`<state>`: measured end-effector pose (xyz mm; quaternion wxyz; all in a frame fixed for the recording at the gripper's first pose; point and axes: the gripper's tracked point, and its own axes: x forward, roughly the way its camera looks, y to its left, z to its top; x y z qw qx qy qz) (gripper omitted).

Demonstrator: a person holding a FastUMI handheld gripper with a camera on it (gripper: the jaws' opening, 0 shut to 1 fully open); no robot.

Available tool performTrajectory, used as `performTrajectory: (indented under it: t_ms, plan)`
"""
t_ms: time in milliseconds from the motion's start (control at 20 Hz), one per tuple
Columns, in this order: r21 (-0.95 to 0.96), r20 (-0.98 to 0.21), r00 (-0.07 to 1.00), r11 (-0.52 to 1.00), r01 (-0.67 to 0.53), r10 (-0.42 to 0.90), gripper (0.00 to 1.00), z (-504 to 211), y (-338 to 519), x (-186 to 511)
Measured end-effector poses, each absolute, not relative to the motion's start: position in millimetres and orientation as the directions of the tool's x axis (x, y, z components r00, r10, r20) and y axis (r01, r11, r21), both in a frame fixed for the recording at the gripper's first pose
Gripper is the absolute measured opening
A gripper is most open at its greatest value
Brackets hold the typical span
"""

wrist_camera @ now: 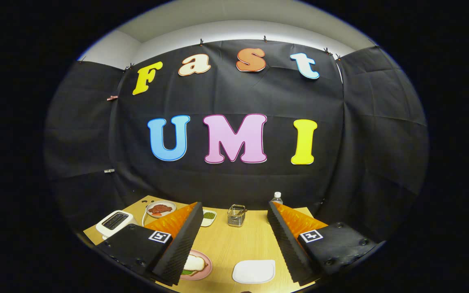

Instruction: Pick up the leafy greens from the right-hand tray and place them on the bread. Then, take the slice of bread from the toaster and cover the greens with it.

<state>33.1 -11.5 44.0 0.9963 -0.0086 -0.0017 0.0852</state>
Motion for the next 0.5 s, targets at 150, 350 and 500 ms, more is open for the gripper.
performTrajectory:
  t_ms: [150, 350, 500]
  plan:
    - [-0.019, -0.002, 0.985, 0.985, -0.173, 0.173, 0.98, 40.9, -15.6, 34.3]
    - [-0.012, -0.032, 0.982, 0.982, -0.189, 0.188, 0.98, 32.0, -12.5, 32.6]
    - [-0.021, -0.021, 0.984, 0.984, -0.179, 0.178, 0.99, 36.4, -14.4, 31.5]
